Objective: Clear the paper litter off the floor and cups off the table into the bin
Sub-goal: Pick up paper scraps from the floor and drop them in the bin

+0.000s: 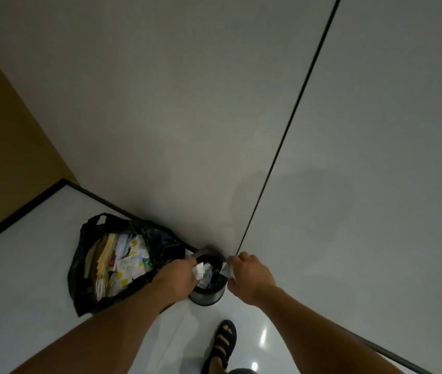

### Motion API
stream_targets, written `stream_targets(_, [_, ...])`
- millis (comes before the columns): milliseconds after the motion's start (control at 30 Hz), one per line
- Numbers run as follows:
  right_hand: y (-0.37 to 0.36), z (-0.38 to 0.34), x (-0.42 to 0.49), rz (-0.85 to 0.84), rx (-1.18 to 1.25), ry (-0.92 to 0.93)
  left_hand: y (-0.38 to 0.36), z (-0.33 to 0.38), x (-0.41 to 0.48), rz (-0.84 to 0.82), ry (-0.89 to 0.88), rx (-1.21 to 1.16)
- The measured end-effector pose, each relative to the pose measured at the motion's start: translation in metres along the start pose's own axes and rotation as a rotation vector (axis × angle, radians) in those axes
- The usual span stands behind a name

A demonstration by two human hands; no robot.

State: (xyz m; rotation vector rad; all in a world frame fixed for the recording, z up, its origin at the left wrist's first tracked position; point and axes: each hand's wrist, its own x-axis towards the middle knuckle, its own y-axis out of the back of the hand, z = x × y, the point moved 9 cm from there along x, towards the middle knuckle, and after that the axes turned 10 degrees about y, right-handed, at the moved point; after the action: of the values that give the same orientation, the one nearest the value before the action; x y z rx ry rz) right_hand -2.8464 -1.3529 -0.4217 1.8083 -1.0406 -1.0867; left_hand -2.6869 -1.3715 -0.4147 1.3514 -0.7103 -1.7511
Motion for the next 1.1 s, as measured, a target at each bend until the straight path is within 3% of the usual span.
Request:
stream_targets(300, [-0.07, 0.061, 0.134, -0.112, 0.1, -0.096, -0.039, -0.024, 0.156, -0.108, 0.055, -0.107])
stream_targets(633, [-0.242, 0.137, 0.24, -0.073, 0.257, -0.388, -0.211, -0.082, 0.345, -0.299, 0.086, -0.193])
stream_targets(833, [-0.288, 0.149, 0.238, -0.015, 0.357, -0.485, -0.255, -0.11, 0.363, -0.431, 0.065, -0.266])
stream_targets(1100, [-0.265, 0.128, 0.178, 0.009, 0.411, -0.656, -0.209, -0.085, 0.326, -0.487, -0.098, -0.084])
